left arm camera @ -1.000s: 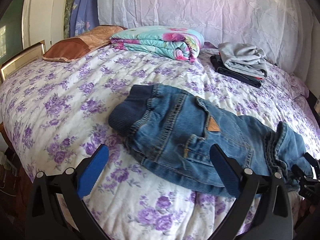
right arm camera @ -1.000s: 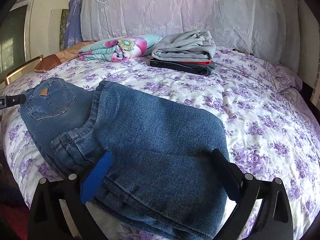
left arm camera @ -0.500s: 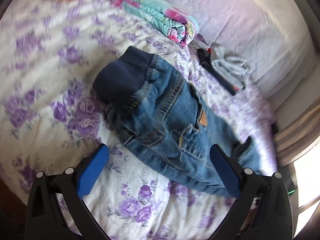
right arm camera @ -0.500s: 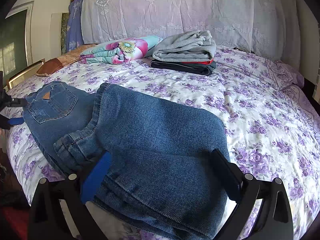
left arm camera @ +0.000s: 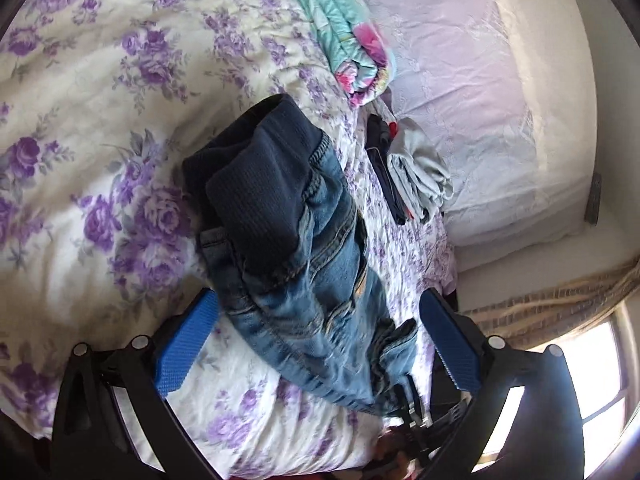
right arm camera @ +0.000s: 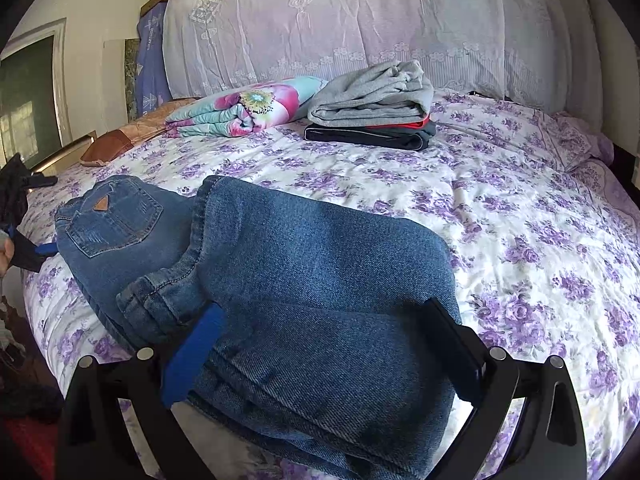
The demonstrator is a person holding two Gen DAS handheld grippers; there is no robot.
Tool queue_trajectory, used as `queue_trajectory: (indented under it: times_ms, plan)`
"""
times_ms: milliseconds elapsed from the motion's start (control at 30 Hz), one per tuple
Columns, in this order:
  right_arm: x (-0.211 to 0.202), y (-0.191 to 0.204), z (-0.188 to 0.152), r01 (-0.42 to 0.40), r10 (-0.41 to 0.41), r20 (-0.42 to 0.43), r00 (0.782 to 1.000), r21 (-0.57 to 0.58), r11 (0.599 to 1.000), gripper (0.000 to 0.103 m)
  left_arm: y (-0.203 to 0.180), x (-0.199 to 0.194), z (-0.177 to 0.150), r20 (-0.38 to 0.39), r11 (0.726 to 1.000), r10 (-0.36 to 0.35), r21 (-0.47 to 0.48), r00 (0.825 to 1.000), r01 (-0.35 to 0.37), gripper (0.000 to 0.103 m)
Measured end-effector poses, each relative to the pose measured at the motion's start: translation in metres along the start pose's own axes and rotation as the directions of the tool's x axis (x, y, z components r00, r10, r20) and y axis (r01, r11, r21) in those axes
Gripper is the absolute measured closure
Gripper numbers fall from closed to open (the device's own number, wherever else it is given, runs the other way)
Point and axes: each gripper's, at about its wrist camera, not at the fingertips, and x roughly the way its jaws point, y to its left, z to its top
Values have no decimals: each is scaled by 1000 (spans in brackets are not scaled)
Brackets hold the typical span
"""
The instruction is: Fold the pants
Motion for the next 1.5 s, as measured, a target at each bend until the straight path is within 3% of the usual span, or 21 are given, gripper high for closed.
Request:
queue_trajectory:
  times_ms: [100, 233, 500, 567, 600, 633, 700, 867, 933, 1033, 1167, 1233, 1267, 1300, 1367, 1500]
  plan:
    - [-1, -1, 0, -5, 5, 2, 1000, 6, 1000, 3, -7, 3, -8, -1, 995, 61, 80, 998, -61, 5]
    - [-1, -1, 0, -4, 4, 2, 1000, 6, 1000, 3, -13, 15, 2, 36, 988, 129, 84, 991, -132, 5]
    - [-1, 0, 0, -5, 5, 4, 1000, 7, 1000, 3, -2, 9, 20, 69, 998, 55, -10, 996, -54, 6]
    - [-1, 0, 0, -5, 5, 3, 1000, 8, 1000, 3, -6, 13, 23, 55, 998, 68, 11, 996, -68, 18]
    - [-1, 0, 0, -4, 4, 3, 1000, 7, 1000, 3, -8, 14, 22, 57, 994, 102, 31, 993, -104, 40]
    - [-1, 0, 0, -3, 3, 3, 1000, 7, 1000, 3, -8, 15, 21, 60, 990, 129, 45, 990, -132, 52]
    - [-1, 0, -1, -2, 2, 2, 1000, 6, 1000, 3, -6, 17, 21, 57, 988, 139, 60, 989, -142, 53]
    - [-1, 0, 0, -3, 3, 4, 1000, 6, 1000, 3, 7, 13, 27, 30, 995, 91, 28, 995, -92, 62]
    - [-4, 0, 0, 13, -14, 15, 1000, 12, 1000, 3, 1, 9, 20, 59, 990, 122, 68, 991, -126, 66]
    - [-18, 2, 6, 75, -75, 68, 995, -1, 997, 3, -31, -4, 0, 154, 953, 190, 208, 970, -220, 67]
    - [-27, -1, 20, 221, -214, 120, 969, -45, 974, 3, -70, -13, -18, 238, 893, 206, 351, 949, -282, 68]
    - [-8, -5, 18, 271, -269, 36, 963, -66, 960, 3, -88, -12, -28, 280, 847, 218, 422, 935, -324, 68]
    - [14, -6, 13, 270, -277, -71, 958, -97, 958, 3, -96, -12, -33, 303, 822, 226, 450, 926, -348, 68]
    - [24, -8, 8, 260, -271, -111, 956, -100, 960, 3, -102, -11, -36, 319, 806, 229, 468, 920, -362, 68]
    - [20, -17, 10, 215, -219, -106, 970, -42, 976, 3, -118, -8, -42, 338, 767, 230, 514, 913, -384, 68]
    - [20, -40, 6, 98, -86, -125, 988, 94, 991, 3, -157, -4, -62, 365, 686, 187, 616, 912, -387, 68]
